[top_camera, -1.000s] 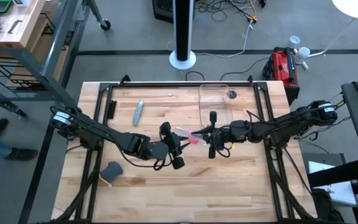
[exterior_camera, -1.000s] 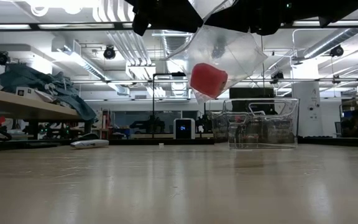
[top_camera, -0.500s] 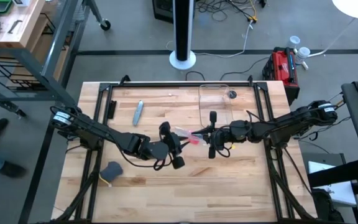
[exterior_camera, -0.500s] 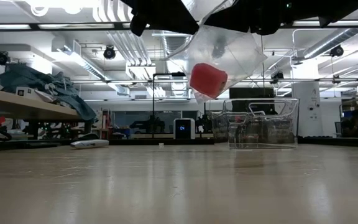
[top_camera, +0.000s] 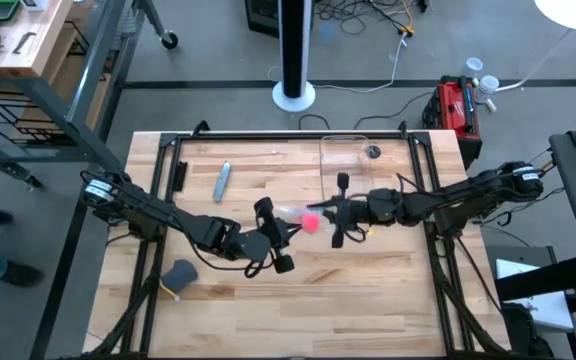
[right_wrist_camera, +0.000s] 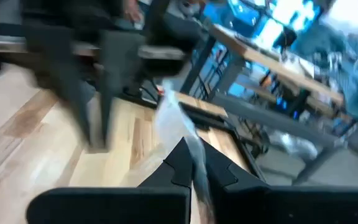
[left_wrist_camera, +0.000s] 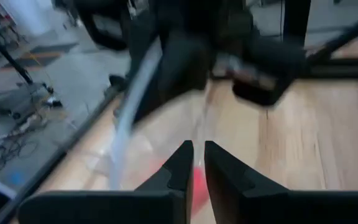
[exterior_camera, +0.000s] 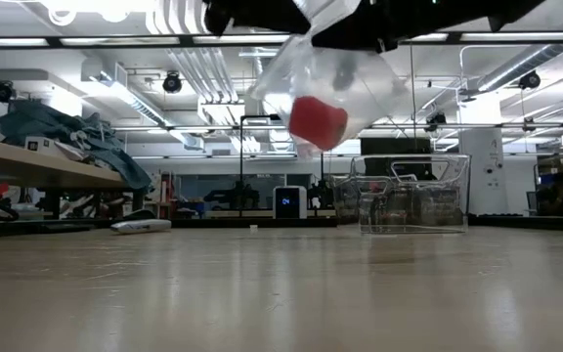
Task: Roll bandage
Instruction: Close the transparent zip bag
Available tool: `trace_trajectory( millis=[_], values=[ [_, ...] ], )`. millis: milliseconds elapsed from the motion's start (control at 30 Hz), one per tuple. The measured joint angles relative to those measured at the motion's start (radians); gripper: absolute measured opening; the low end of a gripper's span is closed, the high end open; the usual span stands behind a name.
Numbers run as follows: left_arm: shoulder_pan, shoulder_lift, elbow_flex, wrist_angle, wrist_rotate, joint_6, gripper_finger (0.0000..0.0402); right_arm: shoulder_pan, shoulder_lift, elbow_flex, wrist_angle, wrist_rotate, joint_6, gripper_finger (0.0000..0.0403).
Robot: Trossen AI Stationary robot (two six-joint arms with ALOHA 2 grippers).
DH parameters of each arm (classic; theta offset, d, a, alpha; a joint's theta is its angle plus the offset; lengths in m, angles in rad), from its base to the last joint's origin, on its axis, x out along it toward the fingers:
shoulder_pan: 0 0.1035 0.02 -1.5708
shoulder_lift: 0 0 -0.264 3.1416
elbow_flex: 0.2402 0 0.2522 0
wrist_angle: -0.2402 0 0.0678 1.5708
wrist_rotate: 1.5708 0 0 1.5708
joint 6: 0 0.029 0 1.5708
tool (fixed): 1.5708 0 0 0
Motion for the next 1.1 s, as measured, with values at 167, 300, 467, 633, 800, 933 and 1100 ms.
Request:
trace_trajectory(
  millis=[167, 300, 467, 633, 800, 933, 1100],
  values=[
    [-0.016, -0.004, 0.057, -0.021, -0.076, 0.086, 0.0048, -0.024, 0.0, 0.048, -0.127, -0.031, 0.051, 0.0],
    [-0.018, -0.004, 0.082, -0.11, -0.199, 0.1, 0.0065, -0.028, 0.0, 0.067, -0.177, -0.08, 0.064, 0.0],
    [-0.019, -0.004, 0.084, -0.132, -0.213, 0.096, 0.0085, -0.05, 0.0, 0.146, -0.37, -0.179, 0.117, 0.0],
    [-0.019, -0.004, 0.047, -0.137, -0.212, 0.034, 0.01, -0.083, -0.001, 0.221, -0.48, -0.356, 0.178, 0.0],
    [-0.021, -0.004, 0.038, -0.14, -0.203, -0.009, 0.0111, -0.086, -0.001, 0.162, -0.345, -0.379, 0.181, 0.0],
    [-0.029, -0.004, 0.037, -0.149, -0.203, -0.017, 0.0117, -0.108, -0.001, 0.089, -0.232, -0.38, 0.189, 0.0],
    [-0.038, -0.004, 0.035, -0.166, -0.203, -0.036, 0.0121, -0.172, -0.001, 0.07, -0.201, -0.518, 0.231, 0.0]
  ],
)
